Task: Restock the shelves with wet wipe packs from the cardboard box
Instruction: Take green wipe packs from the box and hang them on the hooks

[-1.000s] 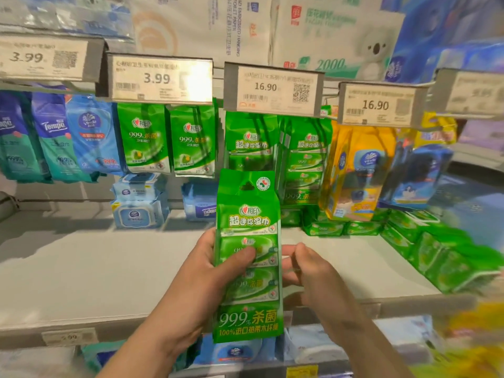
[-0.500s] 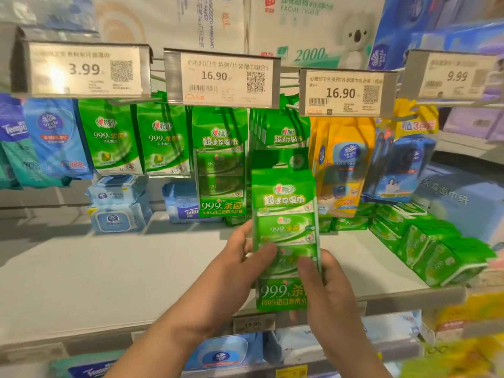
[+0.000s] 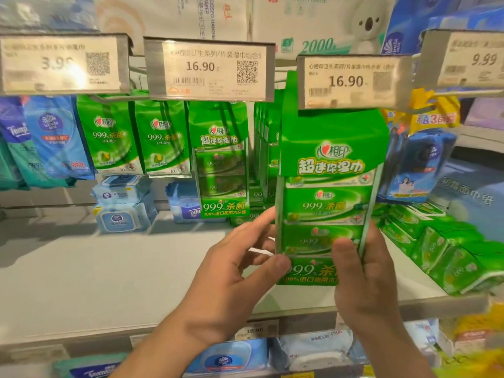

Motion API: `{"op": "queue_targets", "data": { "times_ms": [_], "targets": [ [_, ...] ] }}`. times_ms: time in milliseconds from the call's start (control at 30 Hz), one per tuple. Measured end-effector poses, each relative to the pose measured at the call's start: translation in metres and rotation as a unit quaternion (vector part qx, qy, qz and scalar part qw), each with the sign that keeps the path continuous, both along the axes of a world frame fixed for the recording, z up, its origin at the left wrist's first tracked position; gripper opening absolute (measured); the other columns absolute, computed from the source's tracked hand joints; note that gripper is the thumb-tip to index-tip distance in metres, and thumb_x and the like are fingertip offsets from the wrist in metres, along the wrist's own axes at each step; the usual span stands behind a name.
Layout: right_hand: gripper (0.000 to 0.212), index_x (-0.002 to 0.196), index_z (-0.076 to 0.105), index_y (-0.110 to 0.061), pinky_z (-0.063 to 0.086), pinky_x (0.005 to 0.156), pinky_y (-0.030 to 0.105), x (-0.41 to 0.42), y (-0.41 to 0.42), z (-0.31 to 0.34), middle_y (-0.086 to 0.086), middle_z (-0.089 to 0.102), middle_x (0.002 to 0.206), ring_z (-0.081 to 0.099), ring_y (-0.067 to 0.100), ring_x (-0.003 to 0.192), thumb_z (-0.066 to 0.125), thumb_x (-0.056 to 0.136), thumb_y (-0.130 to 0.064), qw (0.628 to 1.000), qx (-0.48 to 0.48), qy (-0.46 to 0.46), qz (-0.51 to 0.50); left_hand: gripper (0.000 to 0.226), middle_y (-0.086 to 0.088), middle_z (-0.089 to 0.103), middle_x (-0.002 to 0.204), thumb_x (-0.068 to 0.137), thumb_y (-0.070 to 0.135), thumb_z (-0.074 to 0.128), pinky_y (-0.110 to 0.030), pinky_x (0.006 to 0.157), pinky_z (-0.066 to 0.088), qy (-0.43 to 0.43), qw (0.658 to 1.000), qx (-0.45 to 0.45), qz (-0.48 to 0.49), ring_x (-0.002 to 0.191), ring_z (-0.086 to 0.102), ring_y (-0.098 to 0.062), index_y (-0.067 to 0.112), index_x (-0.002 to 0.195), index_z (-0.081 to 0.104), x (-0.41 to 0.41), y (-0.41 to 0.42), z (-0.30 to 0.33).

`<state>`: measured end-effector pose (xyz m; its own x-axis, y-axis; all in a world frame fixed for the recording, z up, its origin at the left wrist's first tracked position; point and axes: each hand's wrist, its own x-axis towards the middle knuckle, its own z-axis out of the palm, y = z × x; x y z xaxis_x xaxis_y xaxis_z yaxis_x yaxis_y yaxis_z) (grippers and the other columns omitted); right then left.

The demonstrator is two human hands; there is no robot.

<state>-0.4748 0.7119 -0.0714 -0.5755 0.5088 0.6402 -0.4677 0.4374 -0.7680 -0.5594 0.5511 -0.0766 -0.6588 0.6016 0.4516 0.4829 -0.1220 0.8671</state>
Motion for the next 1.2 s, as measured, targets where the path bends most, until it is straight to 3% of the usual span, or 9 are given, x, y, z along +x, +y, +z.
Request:
{"op": "queue_targets", "data": {
  "times_ms": [100, 200, 367, 467, 567, 767, 900, 1067, 1200],
  "targets": [
    [0.022, 0.105, 0.062, -0.06, 0.046, 0.072, 0.004, -0.003, 0.003, 0.003, -0.035, 0.069, 0.1, 0.064, -0.012, 0.09, 0.053, 0.084, -0.06, 1.0, -0.02, 0.009, 0.0, 0.059, -0.004, 0.064, 0.132, 0.091, 0.043, 0.067, -0.06, 0.094, 0.051, 0.02, 1.0, 0.014, 0.006, 0.106, 0.063, -0.034, 0.043, 0.148, 0.051, -0.001, 0.003, 0.003],
    [0.031, 0.106, 0.063, -0.039, 0.047, 0.073, 0.008, -0.008, 0.008, 0.004, -0.03, 0.07, 0.098, 0.063, -0.009, 0.088, 0.047, 0.082, -0.052, 0.999, -0.042, -0.001, 0.004, 0.059, -0.004, 0.063, 0.131, 0.091, 0.045, 0.067, -0.059, 0.094, 0.052, 0.023, 0.999, 0.026, 0.005, 0.112, 0.061, -0.034, 0.043, 0.148, 0.051, -0.003, 0.009, 0.007],
    [0.029, 0.102, 0.064, -0.03, 0.048, 0.063, 0.008, -0.009, 0.014, 0.009, -0.027, 0.07, 0.087, 0.064, -0.007, 0.077, 0.051, 0.082, -0.047, 0.997, -0.066, -0.037, 0.011, 0.059, -0.003, 0.064, 0.123, 0.089, 0.048, 0.066, -0.055, 0.092, 0.055, 0.028, 0.999, 0.028, 0.024, 0.1, 0.058, -0.023, 0.044, 0.146, 0.053, -0.007, 0.019, 0.007],
    [0.026, 0.101, 0.065, -0.022, 0.056, 0.047, 0.035, -0.009, 0.013, 0.01, -0.008, 0.072, 0.079, 0.066, 0.013, 0.06, 0.047, 0.087, -0.035, 0.994, -0.094, -0.051, 0.027, 0.06, -0.003, 0.065, 0.122, 0.089, 0.051, 0.066, -0.052, 0.09, 0.056, 0.025, 0.999, 0.021, 0.026, 0.099, 0.059, -0.023, 0.044, 0.147, 0.052, -0.009, 0.022, 0.0],
    [0.03, 0.101, 0.065, -0.014, 0.054, 0.042, 0.044, -0.012, 0.014, 0.004, 0.003, 0.071, 0.075, 0.064, 0.026, 0.055, 0.047, 0.089, -0.035, 0.991, -0.111, -0.064, 0.043, 0.057, -0.004, 0.066, 0.122, 0.09, 0.051, 0.064, -0.053, 0.088, 0.056, 0.023, 0.999, 0.013, 0.023, 0.094, 0.059, -0.025, 0.047, 0.146, 0.052, -0.009, 0.024, -0.004],
    [0.028, 0.097, 0.067, -0.022, 0.055, 0.045, 0.045, -0.024, 0.023, 0.007, 0.008, 0.073, 0.079, 0.066, 0.031, 0.056, 0.047, 0.091, -0.04, 0.991, -0.089, -0.088, 0.041, 0.048, -0.006, 0.068, 0.127, 0.094, 0.044, 0.062, -0.058, 0.095, 0.053, -0.01, 1.0, 0.02, 0.016, 0.111, 0.061, -0.037, 0.049, 0.142, 0.055, -0.015, 0.031, -0.005],
    [0.029, 0.099, 0.067, -0.02, 0.056, 0.048, 0.046, -0.04, 0.027, 0.009, 0.012, 0.073, 0.081, 0.068, 0.034, 0.06, 0.051, 0.094, -0.044, 0.99, -0.096, -0.088, 0.055, 0.045, 0.012, 0.073, 0.123, 0.095, 0.032, 0.061, -0.032, 0.1, 0.054, -0.053, 0.998, 0.02, 0.042, 0.115, 0.068, -0.009, 0.044, 0.138, 0.059, -0.025, 0.039, -0.003],
    [0.042, 0.107, 0.067, -0.012, 0.055, 0.049, 0.036, -0.066, 0.032, 0.013, 0.016, 0.076, 0.088, 0.074, 0.03, 0.072, 0.056, 0.094, -0.051, 0.981, -0.144, -0.11, 0.072, 0.07, 0.007, 0.075, 0.119, 0.08, 0.058, 0.065, -0.053, 0.106, 0.051, -0.119, 0.988, 0.011, 0.101, 0.115, 0.07, -0.021, 0.026, 0.142, 0.06, -0.043, 0.054, 0.007],
    [0.035, 0.108, 0.062, -0.004, 0.056, 0.049, 0.035, -0.079, 0.038, 0.008, 0.021, 0.074, 0.093, 0.073, 0.024, 0.07, 0.054, 0.105, -0.038, 0.978, -0.162, -0.116, 0.065, 0.052, 0.001, 0.076, 0.114, 0.086, 0.053, 0.062, -0.057, 0.102, 0.052, -0.13, 0.985, -0.007, 0.11, 0.11, 0.07, -0.029, 0.024, 0.13, 0.067, -0.047, 0.059, 0.009]
  ]
}}
